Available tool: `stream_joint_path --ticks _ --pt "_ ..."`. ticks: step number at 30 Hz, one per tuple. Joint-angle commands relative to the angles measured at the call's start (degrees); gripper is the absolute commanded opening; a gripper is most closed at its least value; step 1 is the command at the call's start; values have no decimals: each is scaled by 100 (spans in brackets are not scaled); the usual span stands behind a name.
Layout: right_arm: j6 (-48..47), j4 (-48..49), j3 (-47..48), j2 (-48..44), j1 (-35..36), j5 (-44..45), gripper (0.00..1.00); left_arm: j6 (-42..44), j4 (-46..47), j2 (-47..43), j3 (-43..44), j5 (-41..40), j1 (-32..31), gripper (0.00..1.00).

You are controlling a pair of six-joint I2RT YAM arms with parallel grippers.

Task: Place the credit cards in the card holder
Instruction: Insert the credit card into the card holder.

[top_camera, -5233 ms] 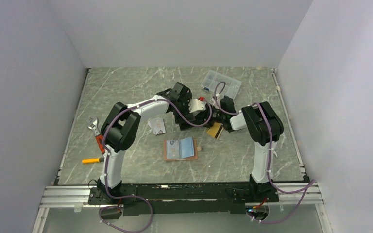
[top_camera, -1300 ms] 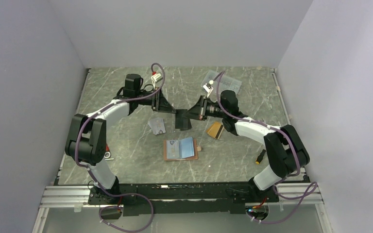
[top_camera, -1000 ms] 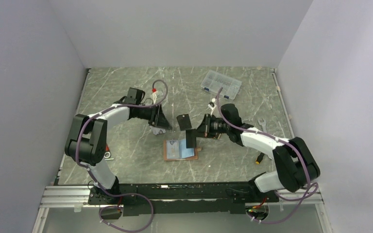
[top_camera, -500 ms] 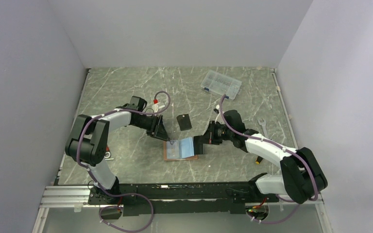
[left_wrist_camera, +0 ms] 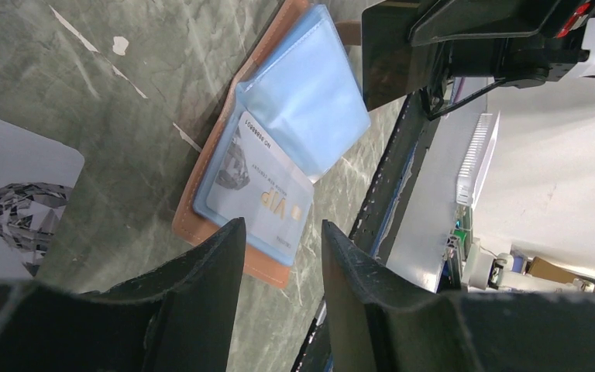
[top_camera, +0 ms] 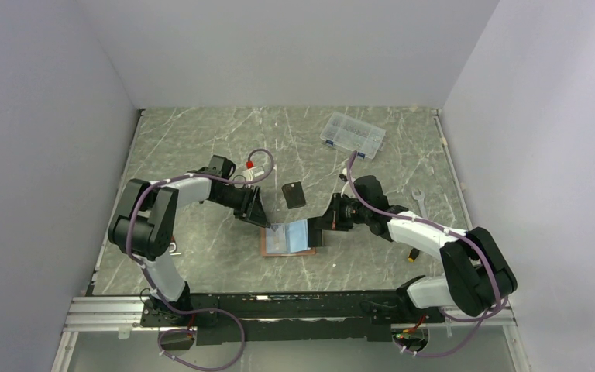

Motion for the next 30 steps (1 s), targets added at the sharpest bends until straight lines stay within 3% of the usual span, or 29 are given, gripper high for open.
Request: stream_joint_path --ticks 1,18,30 --pt "25 254 81 -120 -37 -55 0 264 1 39 31 41 -21 46" --pt "366 970 205 363 -18 -423 0 334 -75 -53 95 67 -18 45" --pt "127 989 717 710 401 -759 0 520 -388 -33 249 214 194 45"
